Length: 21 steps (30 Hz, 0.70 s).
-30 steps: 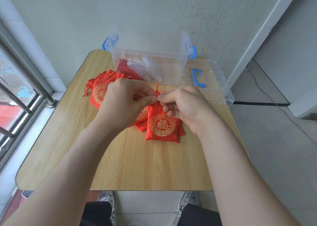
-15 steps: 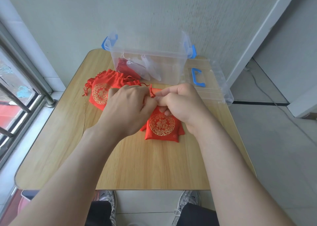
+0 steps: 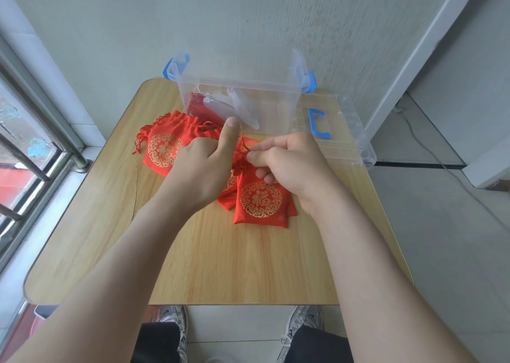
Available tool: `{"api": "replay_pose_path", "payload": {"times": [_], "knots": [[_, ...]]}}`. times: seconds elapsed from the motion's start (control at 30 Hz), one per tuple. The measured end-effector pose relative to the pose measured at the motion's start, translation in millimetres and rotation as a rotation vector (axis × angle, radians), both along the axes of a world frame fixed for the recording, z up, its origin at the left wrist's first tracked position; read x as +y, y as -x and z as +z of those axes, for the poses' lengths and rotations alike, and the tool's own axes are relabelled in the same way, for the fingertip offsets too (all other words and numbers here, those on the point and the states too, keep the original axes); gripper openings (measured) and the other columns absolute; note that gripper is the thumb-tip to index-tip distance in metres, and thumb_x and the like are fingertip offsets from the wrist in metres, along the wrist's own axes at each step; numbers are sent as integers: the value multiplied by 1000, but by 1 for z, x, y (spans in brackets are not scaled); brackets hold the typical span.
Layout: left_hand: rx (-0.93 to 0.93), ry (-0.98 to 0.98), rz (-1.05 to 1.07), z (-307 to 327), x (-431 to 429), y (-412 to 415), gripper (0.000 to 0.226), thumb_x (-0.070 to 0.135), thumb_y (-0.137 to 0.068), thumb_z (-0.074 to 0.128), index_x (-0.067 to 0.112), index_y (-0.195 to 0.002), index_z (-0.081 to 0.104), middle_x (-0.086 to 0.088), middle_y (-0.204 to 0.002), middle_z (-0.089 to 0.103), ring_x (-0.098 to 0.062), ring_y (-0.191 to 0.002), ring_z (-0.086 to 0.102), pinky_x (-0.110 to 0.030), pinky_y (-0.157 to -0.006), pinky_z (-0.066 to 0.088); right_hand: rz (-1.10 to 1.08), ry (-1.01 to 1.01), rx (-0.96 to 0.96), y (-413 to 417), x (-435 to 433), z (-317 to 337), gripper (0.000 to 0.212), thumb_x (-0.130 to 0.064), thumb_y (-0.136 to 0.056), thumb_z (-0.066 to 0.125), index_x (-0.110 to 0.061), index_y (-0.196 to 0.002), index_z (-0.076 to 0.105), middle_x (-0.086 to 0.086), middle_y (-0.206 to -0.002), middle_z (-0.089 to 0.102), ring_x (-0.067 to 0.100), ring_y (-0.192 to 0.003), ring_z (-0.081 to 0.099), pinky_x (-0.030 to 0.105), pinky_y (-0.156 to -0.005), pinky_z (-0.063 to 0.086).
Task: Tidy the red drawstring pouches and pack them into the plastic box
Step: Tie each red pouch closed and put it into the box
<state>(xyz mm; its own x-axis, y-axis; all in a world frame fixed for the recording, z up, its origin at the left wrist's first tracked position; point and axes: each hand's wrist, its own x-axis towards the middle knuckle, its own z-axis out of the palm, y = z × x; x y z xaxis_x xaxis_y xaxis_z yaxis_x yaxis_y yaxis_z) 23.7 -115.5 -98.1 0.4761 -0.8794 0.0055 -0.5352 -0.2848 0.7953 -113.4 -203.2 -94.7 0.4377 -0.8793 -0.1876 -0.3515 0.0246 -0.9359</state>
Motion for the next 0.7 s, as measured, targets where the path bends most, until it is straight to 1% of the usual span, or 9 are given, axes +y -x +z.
{"api": "replay_pose_path", "payload": {"times": [0.07,0.13,0.2,0.27,0.37,0.5,0.57,0.63,0.7], "knots": [[-43,30,6,-3,-2,2,98,75,-103,21,-12,-74,56,-21,-68,65,-31,-69,63,-45,-73,53,19,-6,-9,-1,1,0,5,-14,-88,82,-18,-86,81,3,-74,78,7,-64,70,27,-65,54],[-133,85,4,-6,-4,3,81,67,-107,29,3,-59,44,-2,-49,51,-15,-53,51,-27,-60,42,59,-5,-10,-1,1,0,4,-13,-88,81,-17,-87,82,3,-73,78,8,-64,69,27,-64,53],[-216,133,-33,-12,-6,3,66,53,-112,36,15,-57,39,6,-47,43,-7,-51,47,-21,-53,33,104,11,-15,-1,2,-1,6,-13,-89,81,-18,-86,82,2,-69,75,8,-63,67,26,-63,53],[-252,164,-53,-18,-9,0,59,42,-114,39,19,-59,40,8,-50,43,-5,-52,48,-20,-52,32,131,38,-22,0,1,-2,4,-14,-89,83,-18,-89,82,5,-70,75,9,-63,66,27,-65,54],[-275,163,-43,-19,-9,-5,57,39,-114,39,19,-61,40,6,-53,44,-11,-50,46,-23,-51,30,148,58,-63,2,0,-5,10,-10,-90,85,-16,-98,82,3,-74,77,9,-65,69,22,-65,54],[-319,179,-42,-17,-9,-9,58,41,-112,44,12,-62,40,3,-52,42,-19,-50,41,-41,-56,37,119,163,-57,2,-3,-10,19,-7,-88,85,-25,-95,83,2,-86,80,12,-77,75,27,-77,60],[-331,181,-34,-17,-9,-10,58,40,-111,47,13,-60,39,5,-49,38,-16,-46,36,-39,-53,35,108,248,2,1,-4,-13,19,-8,-89,84,-25,-97,83,-4,-87,80,8,-81,76,26,-82,62],[-332,178,-30,-18,-9,-10,59,39,-111,49,15,-59,37,6,-48,36,-14,-44,34,-37,-51,32,103,370,97,0,-4,-13,15,-11,-89,83,-25,-96,84,-9,-81,78,1,-76,73,22,-79,61],[-330,176,-31,-19,-9,-11,59,38,-111,49,14,-58,36,6,-48,35,-14,-43,33,-35,-50,31,89,481,164,-2,0,-11,10,-16,-88,80,-25,-90,83,-12,-72,75,-1,-70,70,19,-74,59]]}}
